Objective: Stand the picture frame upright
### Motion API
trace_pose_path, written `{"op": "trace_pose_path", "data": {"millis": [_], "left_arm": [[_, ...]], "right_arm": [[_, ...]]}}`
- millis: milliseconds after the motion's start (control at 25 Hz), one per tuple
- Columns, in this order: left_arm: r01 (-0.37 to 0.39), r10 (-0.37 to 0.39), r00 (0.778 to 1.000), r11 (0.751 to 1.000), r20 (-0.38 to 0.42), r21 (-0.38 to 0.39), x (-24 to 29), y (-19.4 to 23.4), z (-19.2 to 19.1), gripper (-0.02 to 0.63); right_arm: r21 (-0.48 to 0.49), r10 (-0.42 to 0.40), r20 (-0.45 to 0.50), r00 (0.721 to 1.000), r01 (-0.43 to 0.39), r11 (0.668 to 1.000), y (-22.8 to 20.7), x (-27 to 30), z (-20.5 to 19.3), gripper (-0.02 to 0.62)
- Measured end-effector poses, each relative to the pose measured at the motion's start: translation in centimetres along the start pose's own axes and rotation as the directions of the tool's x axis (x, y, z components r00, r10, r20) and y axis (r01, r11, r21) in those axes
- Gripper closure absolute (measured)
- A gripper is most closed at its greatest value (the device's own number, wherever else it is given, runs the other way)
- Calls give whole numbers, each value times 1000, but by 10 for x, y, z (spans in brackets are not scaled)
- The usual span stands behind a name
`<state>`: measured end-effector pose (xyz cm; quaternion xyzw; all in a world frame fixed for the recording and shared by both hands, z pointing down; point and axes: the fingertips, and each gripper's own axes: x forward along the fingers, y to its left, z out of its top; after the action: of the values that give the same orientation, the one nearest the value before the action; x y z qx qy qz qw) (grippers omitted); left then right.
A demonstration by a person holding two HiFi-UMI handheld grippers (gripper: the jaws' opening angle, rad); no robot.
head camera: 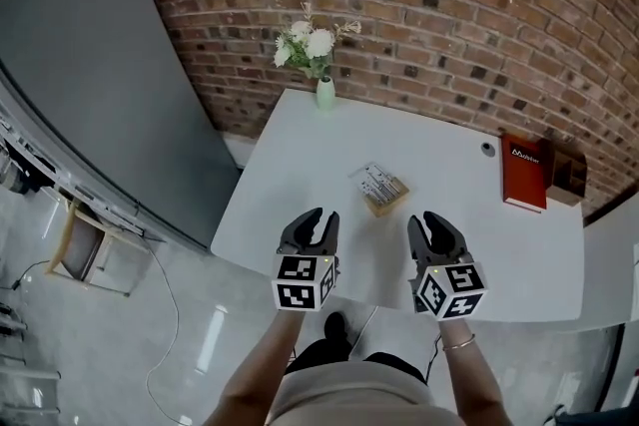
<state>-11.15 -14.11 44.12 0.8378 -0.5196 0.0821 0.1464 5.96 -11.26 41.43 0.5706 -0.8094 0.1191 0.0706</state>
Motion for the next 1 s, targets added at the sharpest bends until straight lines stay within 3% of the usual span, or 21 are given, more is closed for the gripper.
{"op": "trace_pose_path", "data": {"millis": [440,1000], "left_arm": [[29,-29,999,1000,-28,-3,38,14,4,508],[-19,13,994,999,-110,-50,96,36,-3,508]], "right_arm": [[-50,-36,-33,999,34,998,-14,34,2,500],[-68,7,-124,992,-16,998,-47,94,-4,500]]}}
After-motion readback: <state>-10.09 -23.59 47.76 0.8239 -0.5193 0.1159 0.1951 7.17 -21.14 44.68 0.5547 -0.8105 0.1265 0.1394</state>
